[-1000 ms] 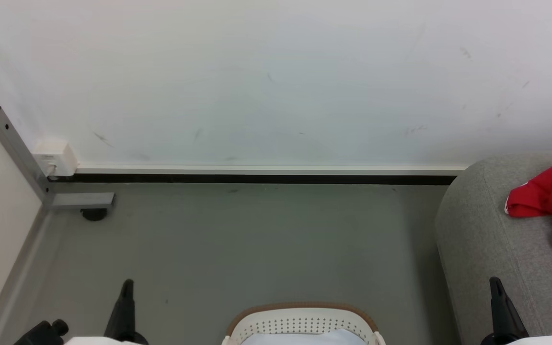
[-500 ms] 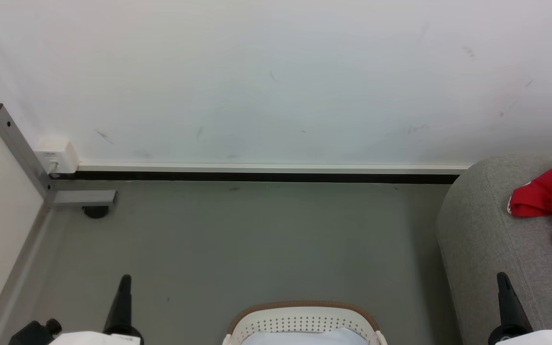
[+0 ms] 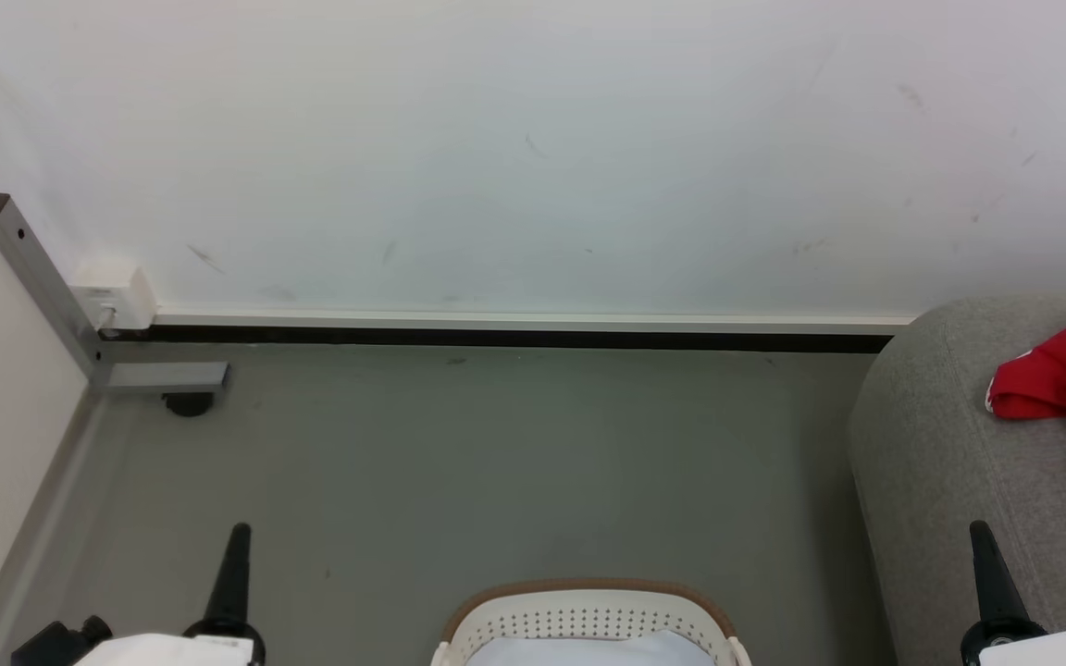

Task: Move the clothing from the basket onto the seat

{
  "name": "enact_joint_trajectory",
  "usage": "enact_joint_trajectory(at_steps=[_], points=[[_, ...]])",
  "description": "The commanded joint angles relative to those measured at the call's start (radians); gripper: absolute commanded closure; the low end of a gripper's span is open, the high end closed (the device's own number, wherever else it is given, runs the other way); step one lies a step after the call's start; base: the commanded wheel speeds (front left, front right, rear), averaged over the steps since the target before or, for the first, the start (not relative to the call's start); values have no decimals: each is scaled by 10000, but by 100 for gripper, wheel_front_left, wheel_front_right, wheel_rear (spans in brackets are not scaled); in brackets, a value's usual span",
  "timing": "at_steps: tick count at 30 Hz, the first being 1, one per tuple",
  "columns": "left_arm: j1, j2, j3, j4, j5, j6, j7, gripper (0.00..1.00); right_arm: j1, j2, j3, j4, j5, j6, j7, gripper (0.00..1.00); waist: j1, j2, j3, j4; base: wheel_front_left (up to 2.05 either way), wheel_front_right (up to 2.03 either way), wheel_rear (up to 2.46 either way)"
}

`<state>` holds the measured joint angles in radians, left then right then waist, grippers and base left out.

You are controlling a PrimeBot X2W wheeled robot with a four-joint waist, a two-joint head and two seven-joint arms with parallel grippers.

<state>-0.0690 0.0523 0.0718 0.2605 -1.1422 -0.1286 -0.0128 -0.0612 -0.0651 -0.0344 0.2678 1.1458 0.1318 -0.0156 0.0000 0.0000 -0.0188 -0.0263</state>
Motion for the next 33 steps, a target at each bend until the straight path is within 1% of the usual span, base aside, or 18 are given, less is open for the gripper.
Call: enact_joint_trajectory(at_steps=[1,12,33], points=[[-212,43,73,-110,-313,-21,88,100,-271,-17,-77,-116,354,-11,93,100,0,0,7,9,0,0,0],[-272,34,156,-120,-1320,-24,375,100,-314,17,-248,-146,1372,-13,373,100,0,0,47,57,0,0,0],[-354,14,301,-142,-2992,-30,829,100,-429,73,-521,-205,2960,-15,824,100,0,0,120,145,0,0,0]])
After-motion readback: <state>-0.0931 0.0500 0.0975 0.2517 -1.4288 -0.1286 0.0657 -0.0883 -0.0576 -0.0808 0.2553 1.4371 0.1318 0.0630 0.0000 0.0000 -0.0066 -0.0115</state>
